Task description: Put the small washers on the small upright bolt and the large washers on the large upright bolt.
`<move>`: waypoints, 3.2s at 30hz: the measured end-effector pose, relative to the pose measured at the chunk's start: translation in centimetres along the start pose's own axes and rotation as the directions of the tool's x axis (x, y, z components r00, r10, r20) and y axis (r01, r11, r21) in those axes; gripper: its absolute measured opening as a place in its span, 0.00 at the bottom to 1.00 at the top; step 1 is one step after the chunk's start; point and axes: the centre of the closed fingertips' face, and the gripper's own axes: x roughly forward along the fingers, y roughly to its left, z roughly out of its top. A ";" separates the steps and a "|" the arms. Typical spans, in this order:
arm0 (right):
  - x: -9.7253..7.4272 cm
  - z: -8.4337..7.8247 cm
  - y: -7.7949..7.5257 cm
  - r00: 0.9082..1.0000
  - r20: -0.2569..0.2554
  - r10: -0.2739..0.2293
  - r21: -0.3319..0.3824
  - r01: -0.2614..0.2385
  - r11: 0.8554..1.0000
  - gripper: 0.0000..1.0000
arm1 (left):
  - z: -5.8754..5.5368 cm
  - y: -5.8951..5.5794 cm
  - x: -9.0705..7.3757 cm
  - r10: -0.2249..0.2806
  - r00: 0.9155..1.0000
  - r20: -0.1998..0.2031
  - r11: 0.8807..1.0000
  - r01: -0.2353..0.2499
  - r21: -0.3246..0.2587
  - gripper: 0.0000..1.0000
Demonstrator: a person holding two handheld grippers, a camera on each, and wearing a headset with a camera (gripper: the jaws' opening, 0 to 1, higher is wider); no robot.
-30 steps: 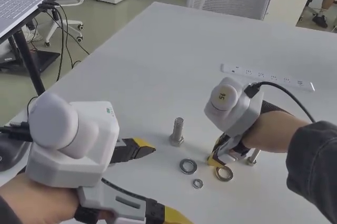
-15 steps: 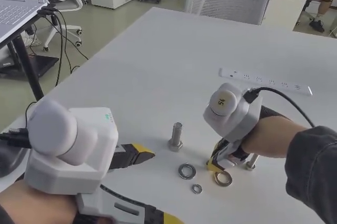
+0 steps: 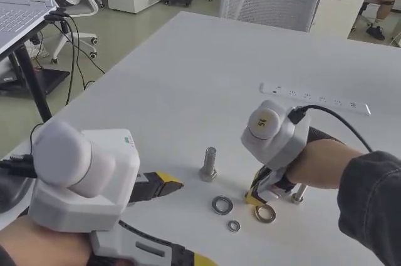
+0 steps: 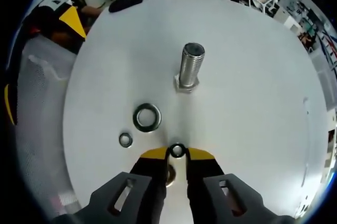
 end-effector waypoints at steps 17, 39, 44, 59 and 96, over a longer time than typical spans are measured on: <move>0.0 -0.1 -0.3 1.000 -0.006 -0.010 0.000 0.010 1.000 0.13 | 0.0 0.1 0.2 -0.006 1.000 -0.002 1.000 0.006 -0.001 0.86; -1.0 0.0 -0.2 0.999 -0.005 -0.032 -0.005 0.032 0.999 0.13 | -0.2 0.0 0.2 -0.009 1.000 -0.009 1.000 0.009 0.006 0.86; -1.5 0.1 -0.1 0.999 -0.001 -0.039 -0.009 0.039 0.999 0.13 | -0.1 -0.1 0.2 -0.011 1.000 -0.009 1.000 0.011 0.005 0.86; -2.9 0.2 0.8 0.998 0.011 -0.061 -0.014 0.061 0.998 0.13 | -0.1 -0.3 0.3 -0.019 1.000 -0.009 1.000 0.019 0.013 0.86; -6.5 -3.1 3.2 0.996 0.009 -0.094 0.013 0.094 0.995 0.13 | 0.1 -0.6 0.2 -0.025 1.000 -0.003 0.999 0.025 0.028 0.86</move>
